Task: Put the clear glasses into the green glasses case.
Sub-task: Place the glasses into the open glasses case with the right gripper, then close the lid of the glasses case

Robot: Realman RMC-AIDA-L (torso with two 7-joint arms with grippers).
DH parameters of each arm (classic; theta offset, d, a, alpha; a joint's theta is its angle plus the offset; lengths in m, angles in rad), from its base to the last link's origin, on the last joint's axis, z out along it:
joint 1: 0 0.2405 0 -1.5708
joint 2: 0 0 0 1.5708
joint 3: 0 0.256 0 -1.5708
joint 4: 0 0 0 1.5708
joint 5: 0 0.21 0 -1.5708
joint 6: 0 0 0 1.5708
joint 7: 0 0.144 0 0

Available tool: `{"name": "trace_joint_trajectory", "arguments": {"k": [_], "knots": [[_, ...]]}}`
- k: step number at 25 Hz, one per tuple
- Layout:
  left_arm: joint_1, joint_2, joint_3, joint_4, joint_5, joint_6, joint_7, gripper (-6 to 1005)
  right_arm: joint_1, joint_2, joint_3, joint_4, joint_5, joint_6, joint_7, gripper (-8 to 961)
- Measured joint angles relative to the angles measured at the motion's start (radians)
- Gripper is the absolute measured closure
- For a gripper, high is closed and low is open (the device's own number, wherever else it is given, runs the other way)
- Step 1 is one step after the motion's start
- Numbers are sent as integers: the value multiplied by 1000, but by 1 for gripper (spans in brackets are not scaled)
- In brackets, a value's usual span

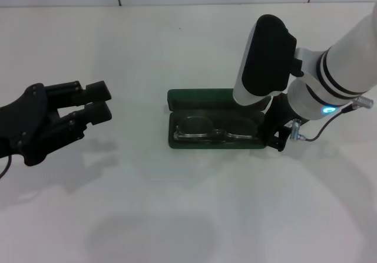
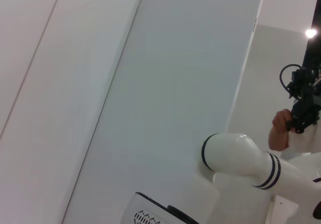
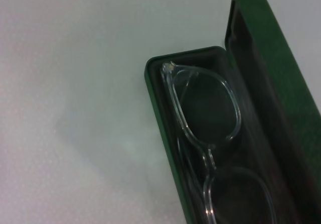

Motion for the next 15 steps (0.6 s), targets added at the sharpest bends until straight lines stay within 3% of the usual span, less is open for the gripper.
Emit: {"name": "trace_joint_trajectory", "arguments": {"k": [8,15], "knots": [[7,-1,0,2,-1,0,2,648,-8,0,5,-45,-7,-3,5,870],[1,-1,-8,8,-9,0,-13,648,-74,0,11,-181,-9,-57,10,863]]}}
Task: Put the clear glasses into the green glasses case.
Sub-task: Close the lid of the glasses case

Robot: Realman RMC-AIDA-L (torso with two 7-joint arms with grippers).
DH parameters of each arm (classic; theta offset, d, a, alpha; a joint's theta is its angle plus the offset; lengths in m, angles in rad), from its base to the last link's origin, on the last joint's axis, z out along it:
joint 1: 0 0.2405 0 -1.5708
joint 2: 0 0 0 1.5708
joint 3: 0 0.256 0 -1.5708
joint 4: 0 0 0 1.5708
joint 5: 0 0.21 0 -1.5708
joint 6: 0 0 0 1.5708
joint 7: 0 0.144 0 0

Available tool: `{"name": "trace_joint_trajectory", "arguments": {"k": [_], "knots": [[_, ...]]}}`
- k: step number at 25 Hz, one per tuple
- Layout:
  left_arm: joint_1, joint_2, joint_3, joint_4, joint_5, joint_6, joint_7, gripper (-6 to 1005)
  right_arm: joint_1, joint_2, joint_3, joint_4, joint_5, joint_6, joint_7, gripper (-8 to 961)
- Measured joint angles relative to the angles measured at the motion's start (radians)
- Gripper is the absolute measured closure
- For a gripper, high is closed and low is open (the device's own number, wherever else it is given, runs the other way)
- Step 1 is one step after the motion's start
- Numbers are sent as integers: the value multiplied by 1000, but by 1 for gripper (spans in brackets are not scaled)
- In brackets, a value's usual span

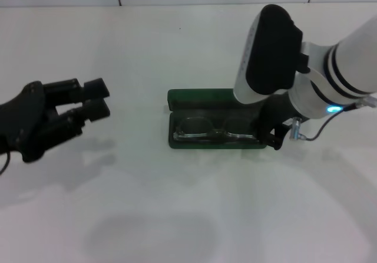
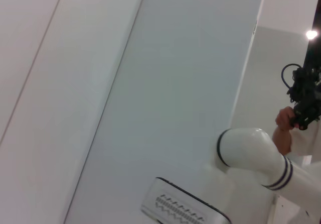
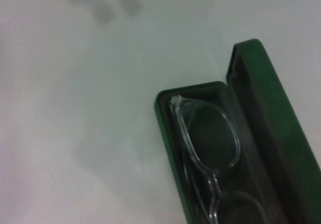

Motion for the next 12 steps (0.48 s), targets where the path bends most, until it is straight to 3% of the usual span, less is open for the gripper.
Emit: {"name": "trace_joint_trajectory", "arguments": {"k": [4,7,12], "knots": [[-14,0,-54,0,-2,0,-45,648,-61,-3,22,-79,7,-34,-2,860],[-31,0,-68,1,0,0,-51,647,-146,-8,77,-162,38,-52,-27,857],[-56,2,-69,2,6,-6,-59,647,-325,-9,283,-283,311,-99,-240,852]]}}
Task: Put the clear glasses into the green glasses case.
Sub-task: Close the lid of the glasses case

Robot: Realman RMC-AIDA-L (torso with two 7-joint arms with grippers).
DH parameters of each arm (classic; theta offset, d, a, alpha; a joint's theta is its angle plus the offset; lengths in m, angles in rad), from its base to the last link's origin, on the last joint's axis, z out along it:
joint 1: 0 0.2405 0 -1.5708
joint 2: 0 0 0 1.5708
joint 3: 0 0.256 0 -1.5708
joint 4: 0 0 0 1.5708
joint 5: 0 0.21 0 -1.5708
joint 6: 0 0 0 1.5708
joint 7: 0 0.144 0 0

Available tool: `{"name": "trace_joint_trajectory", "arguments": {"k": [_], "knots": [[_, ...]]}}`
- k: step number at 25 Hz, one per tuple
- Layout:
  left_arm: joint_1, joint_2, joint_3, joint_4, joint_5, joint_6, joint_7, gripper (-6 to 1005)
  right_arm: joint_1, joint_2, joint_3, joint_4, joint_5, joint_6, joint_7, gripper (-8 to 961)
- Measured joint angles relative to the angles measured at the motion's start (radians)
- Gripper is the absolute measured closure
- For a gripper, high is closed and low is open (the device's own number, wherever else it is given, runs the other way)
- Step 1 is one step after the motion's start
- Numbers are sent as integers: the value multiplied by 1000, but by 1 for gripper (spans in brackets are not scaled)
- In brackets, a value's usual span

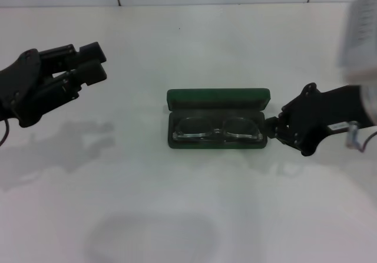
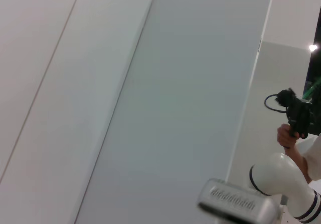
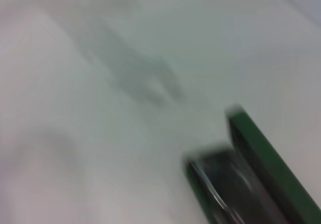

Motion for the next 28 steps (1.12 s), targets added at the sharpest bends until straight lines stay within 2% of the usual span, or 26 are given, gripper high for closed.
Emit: {"name": "trace_joint_trajectory", "arguments": {"k": [3,5,7,9,10,12,15,16,19,21,28], "knots": [[-4,2,0,0,3,-2,-7,647,-57,-1,109,20,214,-59,-151,849],[-18,0,0,0,11,-8,-3,647,-102,-3,201,87,387,-120,-298,847],[-41,-3,0,0,26,-32,0,646,-131,-3,312,197,545,-209,-444,846],[-64,-7,0,0,42,-64,1,645,-127,-4,446,379,690,-322,-574,844],[-76,-10,1,0,49,-79,1,645,-118,-5,494,448,720,-355,-605,843],[-105,-22,1,0,72,-114,1,644,-90,-9,663,669,778,-455,-697,841],[-134,-41,2,6,105,-173,-2,643,-56,-21,811,849,723,-536,-780,838],[-138,-45,2,10,115,-191,-4,643,-51,-24,833,874,694,-542,-793,837],[-166,-71,1,27,192,-287,-10,641,-59,-29,848,886,645,-541,-818,714],[-174,-76,2,27,208,-307,-12,640,-74,-29,851,875,641,-541,-828,632],[-232,-131,5,27,328,-437,-19,637,-82,-29,867,865,627,-518,-836,422]]}}
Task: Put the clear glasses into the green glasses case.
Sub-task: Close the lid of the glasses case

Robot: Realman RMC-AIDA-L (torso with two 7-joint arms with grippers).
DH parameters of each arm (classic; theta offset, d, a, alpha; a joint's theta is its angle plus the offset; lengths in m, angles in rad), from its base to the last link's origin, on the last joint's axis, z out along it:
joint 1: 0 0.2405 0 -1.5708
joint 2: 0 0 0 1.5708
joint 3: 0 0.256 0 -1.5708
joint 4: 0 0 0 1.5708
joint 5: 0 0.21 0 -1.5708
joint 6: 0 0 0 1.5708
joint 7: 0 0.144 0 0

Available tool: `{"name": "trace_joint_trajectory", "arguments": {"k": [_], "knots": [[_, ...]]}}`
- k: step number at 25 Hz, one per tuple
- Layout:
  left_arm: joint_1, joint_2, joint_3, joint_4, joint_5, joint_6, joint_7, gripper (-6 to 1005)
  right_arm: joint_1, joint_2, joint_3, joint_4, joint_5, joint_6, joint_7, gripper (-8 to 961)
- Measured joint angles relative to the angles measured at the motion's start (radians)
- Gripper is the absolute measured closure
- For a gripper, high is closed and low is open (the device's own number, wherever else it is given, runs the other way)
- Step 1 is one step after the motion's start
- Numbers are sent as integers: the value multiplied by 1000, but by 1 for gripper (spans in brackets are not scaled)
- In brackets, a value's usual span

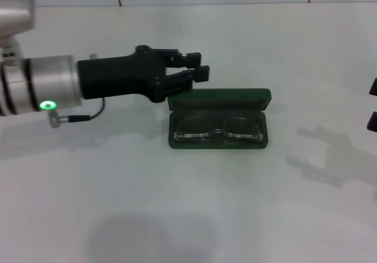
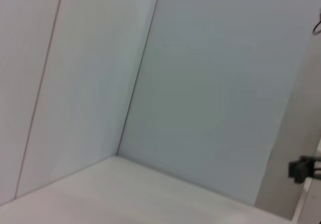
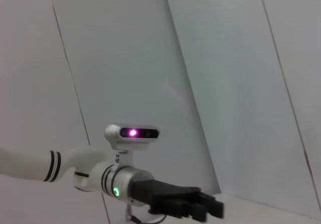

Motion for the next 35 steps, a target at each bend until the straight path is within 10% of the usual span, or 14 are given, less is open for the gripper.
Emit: {"name": "trace_joint_trajectory", "arguments": {"k": [6,35], "knots": [[-35,-56,8,-1,39,-154,6,639,5,0,0,13,-5,36,-5,188],[-134,-74,144,-155,-56,-409,92,854,60,5,-5,90,-38,112,-71,194]]}}
